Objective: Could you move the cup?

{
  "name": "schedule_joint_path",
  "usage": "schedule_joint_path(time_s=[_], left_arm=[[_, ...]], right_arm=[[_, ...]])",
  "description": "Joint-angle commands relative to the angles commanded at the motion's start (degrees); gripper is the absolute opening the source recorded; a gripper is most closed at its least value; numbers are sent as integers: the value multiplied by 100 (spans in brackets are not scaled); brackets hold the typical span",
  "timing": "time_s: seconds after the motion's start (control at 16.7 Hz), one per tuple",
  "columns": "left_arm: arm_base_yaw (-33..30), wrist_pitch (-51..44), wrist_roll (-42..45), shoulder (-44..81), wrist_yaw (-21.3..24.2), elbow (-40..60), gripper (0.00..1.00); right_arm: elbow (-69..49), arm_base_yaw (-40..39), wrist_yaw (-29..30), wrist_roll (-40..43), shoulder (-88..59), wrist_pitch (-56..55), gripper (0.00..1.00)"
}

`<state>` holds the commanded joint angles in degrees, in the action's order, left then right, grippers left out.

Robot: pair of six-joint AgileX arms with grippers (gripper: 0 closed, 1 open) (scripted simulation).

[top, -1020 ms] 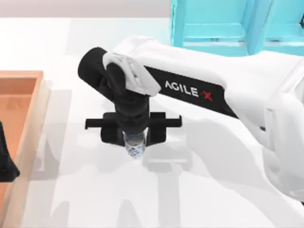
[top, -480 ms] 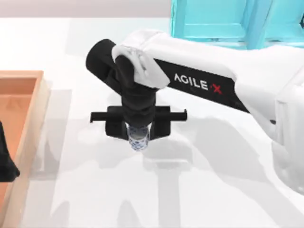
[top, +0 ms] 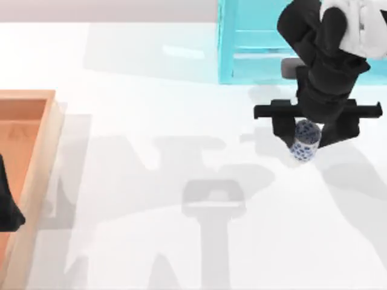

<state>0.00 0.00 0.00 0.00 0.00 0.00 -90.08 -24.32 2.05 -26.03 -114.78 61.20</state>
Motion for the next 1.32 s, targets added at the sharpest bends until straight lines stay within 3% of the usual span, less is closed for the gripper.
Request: schedule_joint_path(time_s=[0.24, 0.42, 0.84, 1.32], left_arm=[[0, 0, 0, 0, 0, 0, 100], [0, 0, 0, 0, 0, 0, 100], [0, 0, 0, 0, 0, 0, 100], [0, 0, 0, 0, 0, 0, 100]], right_arm=[[1489, 1259, -113, 1251, 1298, -156, 0], [1970, 1701, -281, 1765, 1789, -318, 0], [2074, 1715, -304, 1811, 1780, -440, 0], [2866, 1708, -310, 1778, 1246, -1810, 0]])
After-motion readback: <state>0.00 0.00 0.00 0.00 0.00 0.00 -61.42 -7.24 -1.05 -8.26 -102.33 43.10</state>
